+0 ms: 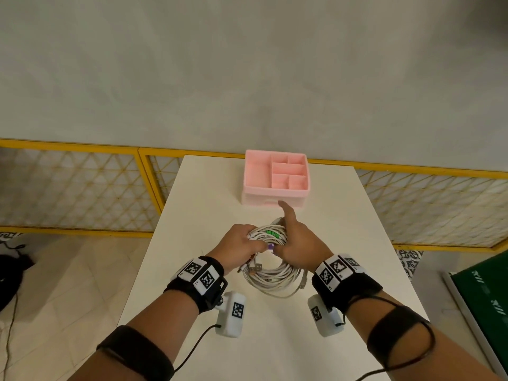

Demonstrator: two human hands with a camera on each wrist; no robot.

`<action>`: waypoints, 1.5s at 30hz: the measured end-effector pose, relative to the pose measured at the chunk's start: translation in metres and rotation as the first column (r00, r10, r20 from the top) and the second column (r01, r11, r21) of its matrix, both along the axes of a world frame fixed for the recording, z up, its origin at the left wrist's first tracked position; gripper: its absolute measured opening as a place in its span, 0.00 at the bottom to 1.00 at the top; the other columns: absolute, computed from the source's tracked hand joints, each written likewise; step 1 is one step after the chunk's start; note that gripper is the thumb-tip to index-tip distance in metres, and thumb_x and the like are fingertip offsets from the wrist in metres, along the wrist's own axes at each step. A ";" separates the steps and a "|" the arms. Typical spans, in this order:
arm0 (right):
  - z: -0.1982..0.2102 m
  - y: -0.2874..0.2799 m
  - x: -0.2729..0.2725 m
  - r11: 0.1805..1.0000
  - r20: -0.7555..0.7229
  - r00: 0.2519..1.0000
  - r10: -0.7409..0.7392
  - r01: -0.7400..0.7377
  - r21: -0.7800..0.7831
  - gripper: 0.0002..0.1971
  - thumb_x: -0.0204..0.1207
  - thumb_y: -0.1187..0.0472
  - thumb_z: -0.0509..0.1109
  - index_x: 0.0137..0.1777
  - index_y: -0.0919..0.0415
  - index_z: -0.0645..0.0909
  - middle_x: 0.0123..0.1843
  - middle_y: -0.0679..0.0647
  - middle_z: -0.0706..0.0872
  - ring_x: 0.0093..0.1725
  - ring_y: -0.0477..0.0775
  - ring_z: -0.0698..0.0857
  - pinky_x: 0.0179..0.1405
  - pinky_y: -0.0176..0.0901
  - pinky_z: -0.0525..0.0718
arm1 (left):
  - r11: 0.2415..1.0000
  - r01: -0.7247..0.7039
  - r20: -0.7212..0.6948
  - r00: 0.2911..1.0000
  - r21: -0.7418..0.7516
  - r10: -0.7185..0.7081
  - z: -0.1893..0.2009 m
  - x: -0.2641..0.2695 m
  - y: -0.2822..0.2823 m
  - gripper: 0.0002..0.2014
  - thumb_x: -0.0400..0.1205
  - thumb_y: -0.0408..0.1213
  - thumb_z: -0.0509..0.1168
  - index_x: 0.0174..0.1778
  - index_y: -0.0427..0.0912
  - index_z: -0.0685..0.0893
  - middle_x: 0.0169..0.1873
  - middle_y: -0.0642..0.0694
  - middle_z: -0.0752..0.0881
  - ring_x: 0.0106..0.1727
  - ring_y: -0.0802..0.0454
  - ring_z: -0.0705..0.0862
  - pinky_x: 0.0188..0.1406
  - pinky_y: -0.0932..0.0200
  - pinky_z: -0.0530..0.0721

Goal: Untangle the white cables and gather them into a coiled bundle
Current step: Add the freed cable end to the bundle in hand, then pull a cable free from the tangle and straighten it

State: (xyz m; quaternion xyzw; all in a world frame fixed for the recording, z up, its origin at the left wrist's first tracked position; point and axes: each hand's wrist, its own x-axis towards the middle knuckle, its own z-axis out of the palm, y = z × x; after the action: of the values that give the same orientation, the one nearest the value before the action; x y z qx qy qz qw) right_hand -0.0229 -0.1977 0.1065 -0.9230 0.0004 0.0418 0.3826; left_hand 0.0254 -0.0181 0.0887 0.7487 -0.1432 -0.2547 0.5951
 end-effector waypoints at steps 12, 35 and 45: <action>0.010 0.031 0.016 0.926 -0.111 0.993 0.038 -0.077 -0.369 0.07 0.69 0.62 0.71 0.44 0.56 0.77 0.42 0.52 0.82 0.44 0.59 0.86 0.42 0.52 0.85 | 0.983 0.132 0.009 0.991 0.130 -0.134 -0.003 0.006 0.024 0.14 0.74 0.32 0.76 0.54 0.40 0.85 0.42 0.40 0.91 0.41 0.46 0.89 0.43 0.50 0.86; 0.038 0.076 0.057 0.883 -0.075 0.971 0.227 -0.238 -0.404 0.19 0.69 0.58 0.78 0.59 0.57 0.80 0.49 0.56 0.89 0.47 0.57 0.87 0.47 0.54 0.87 | 0.977 0.204 -0.166 0.967 0.056 -0.192 0.020 0.041 0.058 0.19 0.65 0.31 0.76 0.51 0.28 0.87 0.38 0.32 0.88 0.39 0.37 0.89 0.51 0.37 0.86; -0.034 0.032 0.043 0.970 -0.170 0.984 0.059 -0.016 0.242 0.25 0.65 0.70 0.78 0.60 0.56 0.75 0.47 0.57 0.87 0.40 0.51 0.87 0.36 0.42 0.85 | 0.986 0.106 -0.177 0.981 0.129 -0.082 -0.020 0.040 0.026 0.17 0.65 0.32 0.70 0.46 0.24 0.86 0.29 0.37 0.83 0.31 0.41 0.84 0.39 0.41 0.85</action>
State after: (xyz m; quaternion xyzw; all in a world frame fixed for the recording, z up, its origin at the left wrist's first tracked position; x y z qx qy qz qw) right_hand 0.0205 -0.1655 0.0720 -0.8626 0.0115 0.1299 0.4888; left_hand 0.0652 0.0083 0.0682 0.7557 -0.1089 -0.3551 0.5394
